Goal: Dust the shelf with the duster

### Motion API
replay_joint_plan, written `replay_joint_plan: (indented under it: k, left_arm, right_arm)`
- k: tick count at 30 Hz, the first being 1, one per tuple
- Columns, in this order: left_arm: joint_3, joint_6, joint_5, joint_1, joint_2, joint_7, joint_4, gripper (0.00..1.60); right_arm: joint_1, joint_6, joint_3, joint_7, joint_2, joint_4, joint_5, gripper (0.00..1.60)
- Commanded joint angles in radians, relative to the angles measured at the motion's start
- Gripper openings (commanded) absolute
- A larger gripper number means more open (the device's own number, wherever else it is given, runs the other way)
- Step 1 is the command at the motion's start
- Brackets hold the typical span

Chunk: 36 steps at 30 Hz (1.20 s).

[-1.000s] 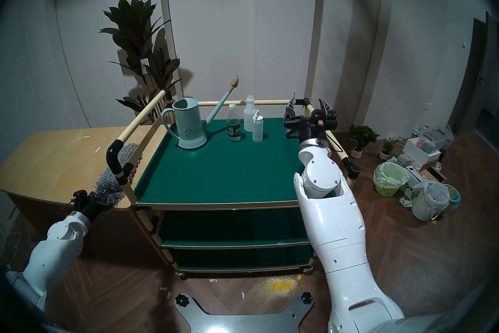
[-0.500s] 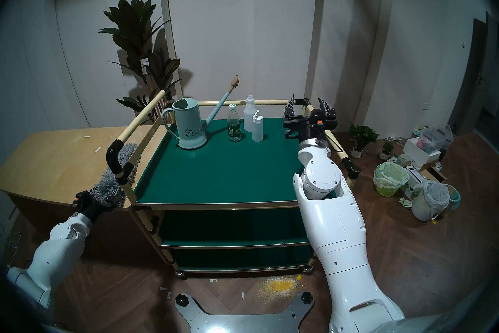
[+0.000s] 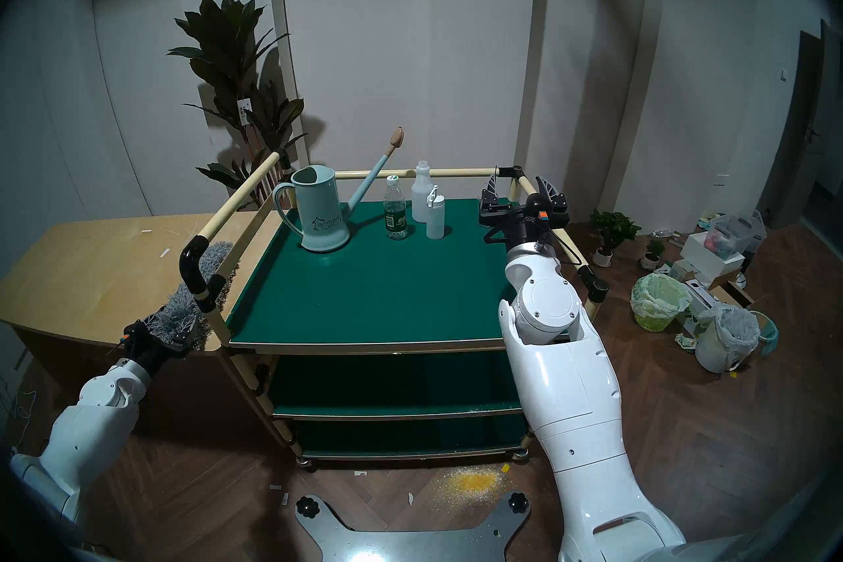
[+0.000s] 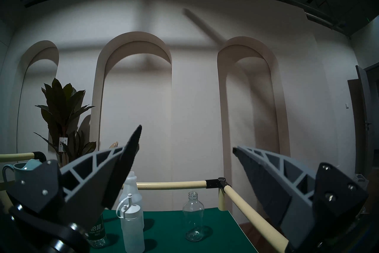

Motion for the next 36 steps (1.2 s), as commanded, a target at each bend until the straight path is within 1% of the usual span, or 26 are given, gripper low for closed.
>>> replay_joint_plan:
  k: [1, 4, 5, 7, 14, 16, 20, 22, 28, 32, 36]
  left_arm:
    - [-0.018, 0.021, 0.018, 0.022, 0.028, 0.072, -0.057, 1.60]
    - [-0.034, 0.032, 0.019, 0.051, 0.035, 0.108, -0.106, 1.60]
    - [-0.035, 0.037, 0.039, 0.063, 0.039, 0.143, -0.128, 1.60]
    - [-0.039, 0.041, 0.037, 0.068, 0.038, 0.149, -0.137, 1.60]
    - [-0.034, 0.080, 0.095, 0.100, 0.047, 0.249, -0.205, 1.60]
    - [-0.028, 0.082, 0.125, 0.106, 0.051, 0.285, -0.218, 1.60]
    - [-0.040, 0.097, 0.142, 0.130, 0.060, 0.327, -0.260, 1.60]
    - [-0.050, 0.103, 0.137, 0.147, 0.069, 0.331, -0.287, 1.60]
    - [-0.083, 0.112, 0.151, 0.194, 0.088, 0.384, -0.369, 1.60]
    - [-0.119, 0.114, 0.150, 0.231, 0.103, 0.416, -0.420, 1.60]
    - [-0.152, 0.120, 0.165, 0.257, 0.121, 0.459, -0.449, 1.60]
  right_arm:
    - [0.007, -0.009, 0.001, 0.009, 0.003, -0.023, 0.007, 1.60]
    - [0.010, -0.012, 0.006, 0.015, 0.007, -0.017, 0.013, 1.60]
    - [0.011, -0.013, 0.008, 0.019, 0.010, -0.014, 0.016, 1.60]
    - [0.012, -0.014, 0.010, 0.021, 0.011, -0.012, 0.018, 1.60]
    - [0.018, -0.018, 0.019, 0.031, 0.015, -0.004, 0.031, 1.60]
    - [0.019, -0.018, 0.022, 0.034, 0.017, -0.001, 0.035, 1.60]
    - [0.022, -0.019, 0.026, 0.038, 0.019, 0.005, 0.040, 1.60]
    - [0.023, -0.019, 0.029, 0.040, 0.020, 0.009, 0.043, 1.60]
    - [0.026, -0.018, 0.030, 0.048, 0.022, 0.017, 0.051, 1.60]
    - [0.029, -0.017, 0.031, 0.057, 0.022, 0.022, 0.061, 1.60]
    - [0.036, -0.016, 0.024, 0.066, 0.017, 0.032, 0.070, 1.60]
